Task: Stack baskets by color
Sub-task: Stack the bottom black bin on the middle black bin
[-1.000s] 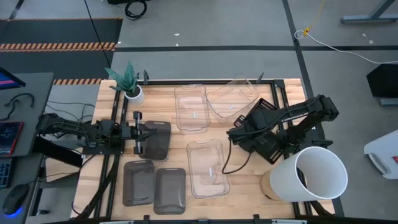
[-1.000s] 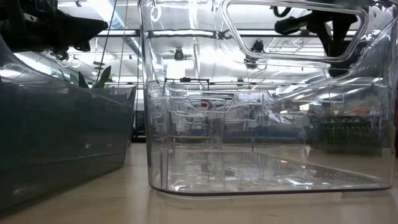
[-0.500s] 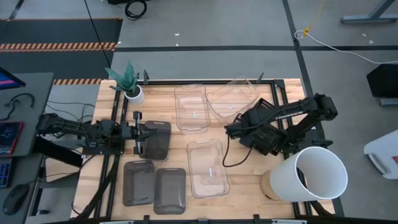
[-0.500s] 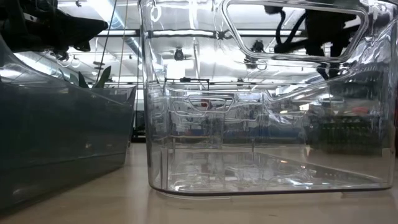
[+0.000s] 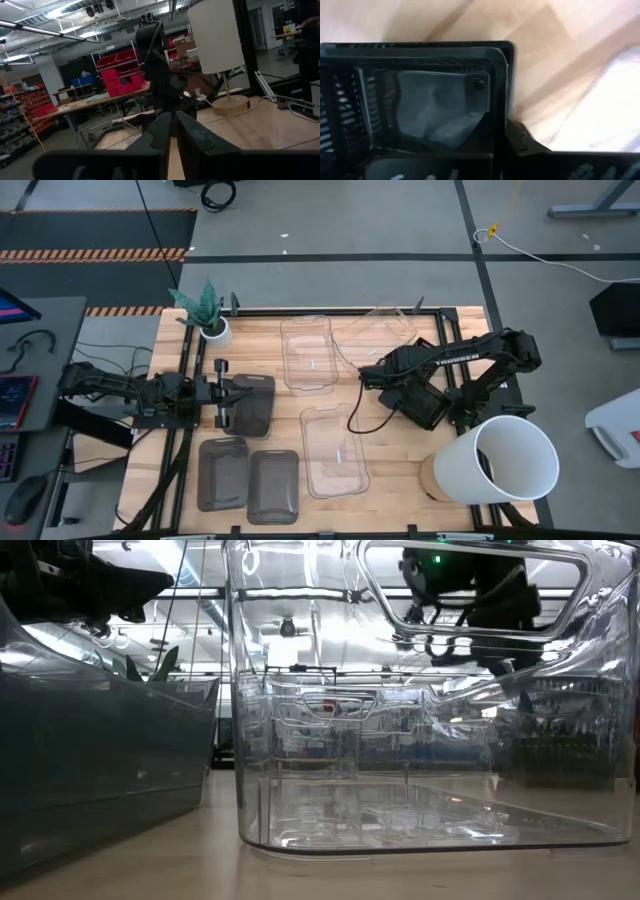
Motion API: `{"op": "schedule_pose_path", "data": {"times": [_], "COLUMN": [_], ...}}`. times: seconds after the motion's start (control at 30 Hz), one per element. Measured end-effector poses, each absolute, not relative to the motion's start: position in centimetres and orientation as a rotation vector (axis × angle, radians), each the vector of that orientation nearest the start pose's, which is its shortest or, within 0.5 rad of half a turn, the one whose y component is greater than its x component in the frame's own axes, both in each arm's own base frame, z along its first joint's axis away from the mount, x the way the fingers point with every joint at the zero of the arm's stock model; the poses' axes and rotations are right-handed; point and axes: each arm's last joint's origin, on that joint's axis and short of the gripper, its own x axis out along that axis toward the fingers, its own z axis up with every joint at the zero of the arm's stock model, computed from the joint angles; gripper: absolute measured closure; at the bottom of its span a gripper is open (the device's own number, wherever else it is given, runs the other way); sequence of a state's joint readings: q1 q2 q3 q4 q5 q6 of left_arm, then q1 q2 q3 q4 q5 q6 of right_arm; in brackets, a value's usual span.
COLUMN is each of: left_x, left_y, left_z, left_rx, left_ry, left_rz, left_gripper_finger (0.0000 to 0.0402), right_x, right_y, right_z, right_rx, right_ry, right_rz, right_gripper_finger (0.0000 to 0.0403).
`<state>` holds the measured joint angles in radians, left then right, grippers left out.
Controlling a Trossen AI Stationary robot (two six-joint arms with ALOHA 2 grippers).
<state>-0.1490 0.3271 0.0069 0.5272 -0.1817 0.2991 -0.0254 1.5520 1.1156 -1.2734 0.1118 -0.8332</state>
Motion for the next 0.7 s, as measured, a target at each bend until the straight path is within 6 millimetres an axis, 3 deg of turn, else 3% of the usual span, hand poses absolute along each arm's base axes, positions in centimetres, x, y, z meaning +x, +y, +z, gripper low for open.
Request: {"op": "schedule_pose_path", "data": {"times": [0.37, 0.53, 0.7], "left_x": [11.5, 11.5, 11.5], "left_y": [-1.2, -1.2, -1.2], "left_z": [18.8, 18.8, 18.8], "left_rx": [0.264, 0.264, 0.264], "left_ry": [-0.198, -0.198, -0.198], "left_rz": [0.063, 0.063, 0.063], "left_gripper_finger": [0.0376, 0.0369, 0.0369], "right_x": [25.0, 25.3, 26.1], "right_y": [-0.7, -0.5, -0.5], "right_z": [19.6, 19.0, 18.9], "right_rx": [-0.524, -0.331, -0.087], "right_ry": [1.552, 1.522, 1.473], "right_rz": [0.578, 0.444, 0.202], "right_gripper_finger": [0.04, 0.04, 0.04]}}
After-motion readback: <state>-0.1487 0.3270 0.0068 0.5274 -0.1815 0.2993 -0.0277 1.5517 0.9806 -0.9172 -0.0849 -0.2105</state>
